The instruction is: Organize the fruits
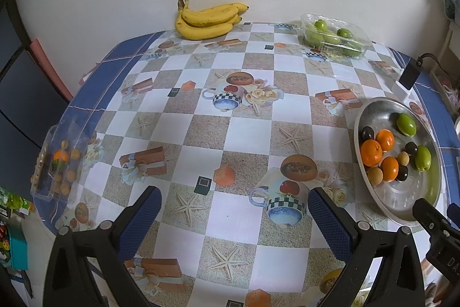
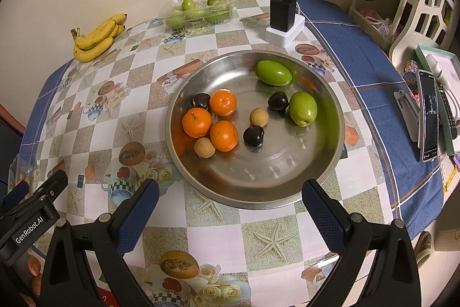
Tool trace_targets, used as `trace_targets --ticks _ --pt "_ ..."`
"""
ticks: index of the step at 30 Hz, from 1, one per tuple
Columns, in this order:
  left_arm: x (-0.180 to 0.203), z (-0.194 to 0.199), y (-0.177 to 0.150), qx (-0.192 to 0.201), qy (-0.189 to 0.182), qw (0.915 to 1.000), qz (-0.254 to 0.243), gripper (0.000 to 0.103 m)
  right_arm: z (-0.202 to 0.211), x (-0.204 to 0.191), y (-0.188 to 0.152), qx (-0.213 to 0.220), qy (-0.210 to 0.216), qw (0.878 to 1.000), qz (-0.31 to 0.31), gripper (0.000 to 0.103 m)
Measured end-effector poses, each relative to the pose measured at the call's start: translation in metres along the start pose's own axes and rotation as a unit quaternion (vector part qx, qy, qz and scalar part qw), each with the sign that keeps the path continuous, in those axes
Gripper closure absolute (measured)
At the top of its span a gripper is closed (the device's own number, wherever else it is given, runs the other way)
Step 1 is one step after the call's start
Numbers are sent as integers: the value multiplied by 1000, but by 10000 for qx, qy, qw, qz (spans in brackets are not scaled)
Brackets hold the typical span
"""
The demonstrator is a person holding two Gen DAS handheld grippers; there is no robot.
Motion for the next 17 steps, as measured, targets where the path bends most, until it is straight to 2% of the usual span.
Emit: trace_targets --ticks 17 --pt "1 2 1 -8 -68 10000 -52 0 -2 0 1 -47 13 10000 21 3"
Point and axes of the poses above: each gripper's, at about its wrist camera, not at the fingertips, and z roughly against the way its jaws point, x to its right, y to its top, the point moved 6 cm from there along -z, roughly the way its jaws point, and after that the axes turned 7 degrees about z, right-handed, at the moved point
